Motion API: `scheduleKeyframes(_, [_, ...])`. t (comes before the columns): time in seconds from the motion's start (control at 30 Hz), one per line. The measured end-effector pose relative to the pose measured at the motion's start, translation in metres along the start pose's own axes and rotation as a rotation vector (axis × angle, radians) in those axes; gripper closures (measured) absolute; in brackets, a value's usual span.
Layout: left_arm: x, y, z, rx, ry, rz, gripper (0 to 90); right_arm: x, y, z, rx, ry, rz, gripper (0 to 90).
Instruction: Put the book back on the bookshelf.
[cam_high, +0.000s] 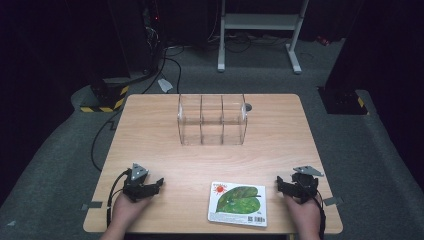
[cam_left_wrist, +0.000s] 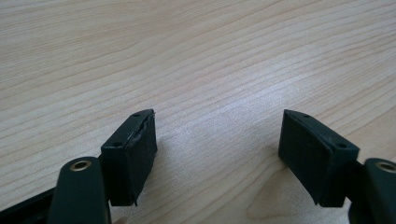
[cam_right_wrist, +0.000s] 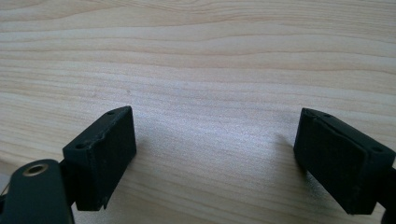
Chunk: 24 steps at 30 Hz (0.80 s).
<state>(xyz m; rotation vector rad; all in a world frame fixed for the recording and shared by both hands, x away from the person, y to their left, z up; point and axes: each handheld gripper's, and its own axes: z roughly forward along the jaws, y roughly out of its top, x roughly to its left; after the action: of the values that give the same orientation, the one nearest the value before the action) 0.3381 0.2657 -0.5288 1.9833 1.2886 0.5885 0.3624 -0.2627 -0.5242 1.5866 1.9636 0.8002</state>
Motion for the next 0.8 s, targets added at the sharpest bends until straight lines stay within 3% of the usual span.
scheduleKeyframes(0.67, [-0.0001, 0.0, -0.0003, 0.002, 0.005, -0.002, 28.2, -0.0005, -0.0003, -0.0004, -0.006, -0.004, -0.003, 13.9])
scheduleKeyframes(0.8, [-0.0003, 0.0001, -0.0005, 0.001, 0.009, -0.005, 29.2, 0.0011, 0.0013, -0.0025, 0.008, 0.021, 0.0, 15.9])
